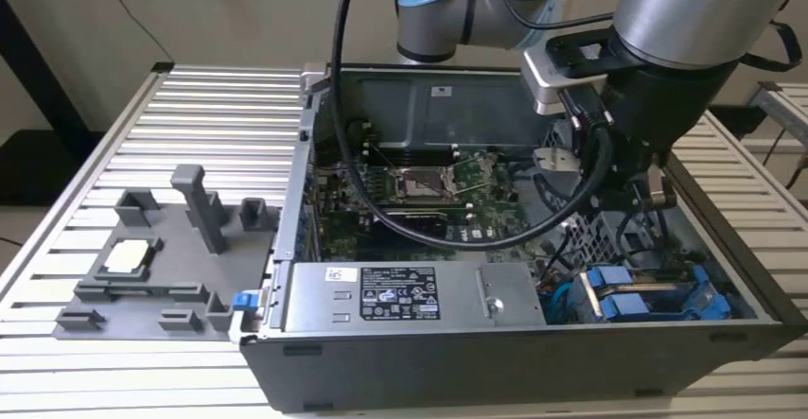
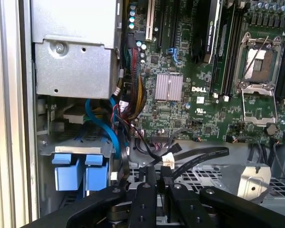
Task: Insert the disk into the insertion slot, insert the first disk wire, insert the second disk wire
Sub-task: 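Insert the second disk wire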
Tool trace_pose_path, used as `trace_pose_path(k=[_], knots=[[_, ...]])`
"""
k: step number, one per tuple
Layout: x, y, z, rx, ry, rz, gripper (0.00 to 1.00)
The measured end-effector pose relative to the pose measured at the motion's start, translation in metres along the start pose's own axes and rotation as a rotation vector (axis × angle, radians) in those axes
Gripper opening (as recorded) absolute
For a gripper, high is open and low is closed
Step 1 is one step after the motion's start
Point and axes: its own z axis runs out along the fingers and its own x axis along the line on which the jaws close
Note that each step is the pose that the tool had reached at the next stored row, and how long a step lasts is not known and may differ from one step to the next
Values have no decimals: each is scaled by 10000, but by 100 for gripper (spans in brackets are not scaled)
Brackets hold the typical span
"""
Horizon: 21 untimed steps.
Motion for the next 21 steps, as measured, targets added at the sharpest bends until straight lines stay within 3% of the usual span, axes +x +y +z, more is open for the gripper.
trace_pose_path(k=[9,14,17,21], knots=[[146,-199,10,-386,-6,42,16],[234,-305,13,-673,80,64,16],[280,-342,15,-803,244,63,16],[308,-364,15,-866,613,37,16]])
